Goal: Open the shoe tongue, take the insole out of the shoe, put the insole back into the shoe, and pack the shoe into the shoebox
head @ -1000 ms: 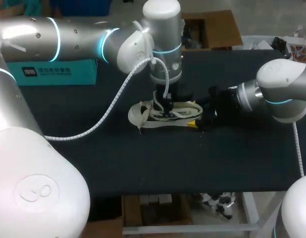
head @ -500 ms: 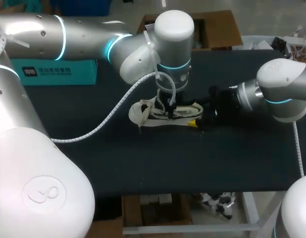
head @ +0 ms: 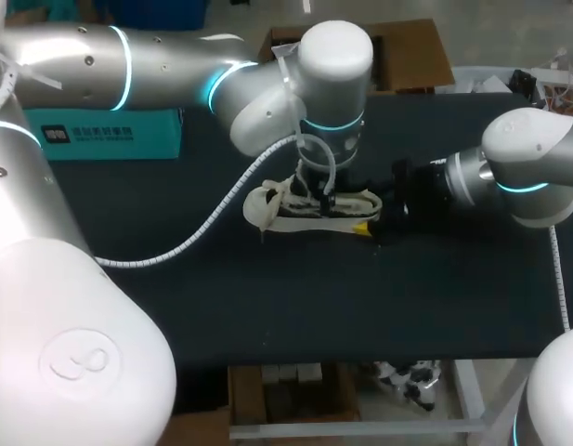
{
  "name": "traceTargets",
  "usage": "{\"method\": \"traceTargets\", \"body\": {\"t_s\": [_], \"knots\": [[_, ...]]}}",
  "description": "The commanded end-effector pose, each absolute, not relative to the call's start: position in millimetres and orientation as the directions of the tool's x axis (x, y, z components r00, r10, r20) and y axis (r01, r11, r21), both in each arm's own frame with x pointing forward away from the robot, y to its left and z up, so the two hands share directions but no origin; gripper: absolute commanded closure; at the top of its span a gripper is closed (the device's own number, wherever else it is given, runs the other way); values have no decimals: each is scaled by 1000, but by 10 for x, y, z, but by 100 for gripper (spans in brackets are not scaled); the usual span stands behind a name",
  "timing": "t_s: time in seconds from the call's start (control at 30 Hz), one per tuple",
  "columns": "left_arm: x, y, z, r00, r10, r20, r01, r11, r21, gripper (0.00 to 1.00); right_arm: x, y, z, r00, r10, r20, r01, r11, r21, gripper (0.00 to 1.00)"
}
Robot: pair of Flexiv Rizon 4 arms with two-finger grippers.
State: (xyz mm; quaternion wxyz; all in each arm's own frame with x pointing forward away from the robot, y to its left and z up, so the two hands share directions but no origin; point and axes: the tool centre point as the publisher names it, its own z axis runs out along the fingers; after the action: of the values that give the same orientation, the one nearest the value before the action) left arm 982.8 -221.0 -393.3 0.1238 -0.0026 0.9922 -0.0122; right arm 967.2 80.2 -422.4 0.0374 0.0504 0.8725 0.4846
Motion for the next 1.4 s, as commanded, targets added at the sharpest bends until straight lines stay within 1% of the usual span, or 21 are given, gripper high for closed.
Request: {"method": "traceTargets", "body": {"t_s": [0.03,0.33,0.57,0.83,0.87,0.9,0.97,1.0,1.27,1.4], "knots": [[10024,-2166,-4089,-972,-8,-235,18,994,-108,100,9625,841,-4252,-993,116,-15,48,521,852,100],[9852,-2152,-3529,-984,43,-173,87,963,-254,100,9625,841,-4252,-993,116,-15,48,521,852,100],[9762,-2185,-3296,-987,83,-139,125,936,-328,100,9625,841,-4252,-993,116,-15,48,521,852,100],[9721,-2285,-3331,-987,109,-115,141,934,-327,100,9625,841,-4252,-993,116,-15,48,521,852,100],[9712,-2305,-3345,-987,112,-112,143,935,-325,83,9625,841,-4252,-993,116,-15,48,521,852,100],[9695,-2326,-3358,-987,115,-111,146,936,-321,70,9625,841,-4252,-993,116,-15,48,521,852,100],[9683,-2364,-3370,-987,119,-112,149,937,-315,57,9625,841,-4252,-993,116,-15,48,521,852,100],[9675,-2395,-3378,-986,121,-114,151,938,-311,54,9625,841,-4252,-993,116,-15,48,521,852,100],[9613,-2550,-3401,-982,148,-117,178,933,-312,42,9625,841,-4252,-993,116,-15,48,521,852,100],[9531,-2602,-3380,-976,171,-137,206,926,-316,41,9625,841,-4252,-993,116,-15,48,521,852,100]]}}
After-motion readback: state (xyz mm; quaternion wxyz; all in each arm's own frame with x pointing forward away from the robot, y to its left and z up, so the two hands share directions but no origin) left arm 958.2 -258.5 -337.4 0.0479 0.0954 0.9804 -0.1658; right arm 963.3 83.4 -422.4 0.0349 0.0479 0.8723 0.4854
